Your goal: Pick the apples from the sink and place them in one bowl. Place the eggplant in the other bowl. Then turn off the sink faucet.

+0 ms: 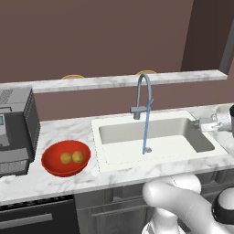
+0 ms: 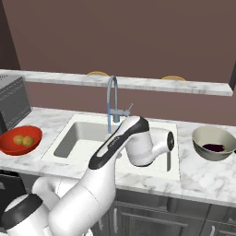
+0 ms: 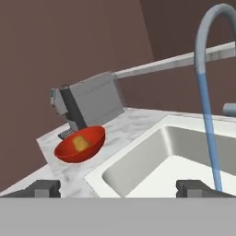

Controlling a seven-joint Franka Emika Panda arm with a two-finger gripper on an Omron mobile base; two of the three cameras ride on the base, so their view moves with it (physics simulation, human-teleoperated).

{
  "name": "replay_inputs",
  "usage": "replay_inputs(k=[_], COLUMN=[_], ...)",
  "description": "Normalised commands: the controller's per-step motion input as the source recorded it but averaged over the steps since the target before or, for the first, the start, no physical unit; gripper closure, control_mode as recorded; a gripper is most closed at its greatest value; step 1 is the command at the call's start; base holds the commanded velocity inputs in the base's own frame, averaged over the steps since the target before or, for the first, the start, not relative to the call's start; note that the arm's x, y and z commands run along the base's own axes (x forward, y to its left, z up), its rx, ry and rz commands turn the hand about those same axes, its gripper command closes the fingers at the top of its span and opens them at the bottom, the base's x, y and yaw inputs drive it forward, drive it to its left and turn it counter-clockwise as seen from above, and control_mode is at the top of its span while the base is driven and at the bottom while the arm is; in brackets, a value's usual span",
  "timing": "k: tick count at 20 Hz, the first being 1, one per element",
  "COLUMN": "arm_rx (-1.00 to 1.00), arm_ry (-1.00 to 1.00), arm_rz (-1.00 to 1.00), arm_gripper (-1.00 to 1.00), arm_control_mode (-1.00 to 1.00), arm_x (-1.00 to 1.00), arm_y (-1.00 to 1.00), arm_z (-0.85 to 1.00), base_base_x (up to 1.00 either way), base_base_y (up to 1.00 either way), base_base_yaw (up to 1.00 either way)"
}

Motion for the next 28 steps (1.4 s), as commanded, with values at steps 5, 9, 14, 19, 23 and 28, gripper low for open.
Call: replay_inputs(k=[5,9,14,19,23,28], arm_rx=[0.06,0.07,0.05,0.03,0.01,0.0], arm_ry=[-0.17,-0.19,-0.12,-0.01,-0.01,0.0], arm_rz=[0.17,0.16,0.09,0.0,0.0,-0.03], arm_gripper=[-1.0,-1.0,-1.0,-1.0,-1.0,-1.0], arm_control_mode=[-1.0,-1.0,-1.0,-1.0,-1.0,-1.0], arm_x=[0.47,0.43,0.4,0.43,0.33,0.26], arm_y=[-0.27,-0.17,-0.1,0.0,0.0,0.02], arm_z=[-0.03,-0.02,0.0,0.0,0.0,0.0], base_base_x=[0.0,0.0,0.0,0.0,0.0,0.0], base_base_y=[0.0,0.0,0.0,0.0,0.0,0.0], base_base_yaw=[0.0,0.0,0.0,0.0,0.0,0.0])
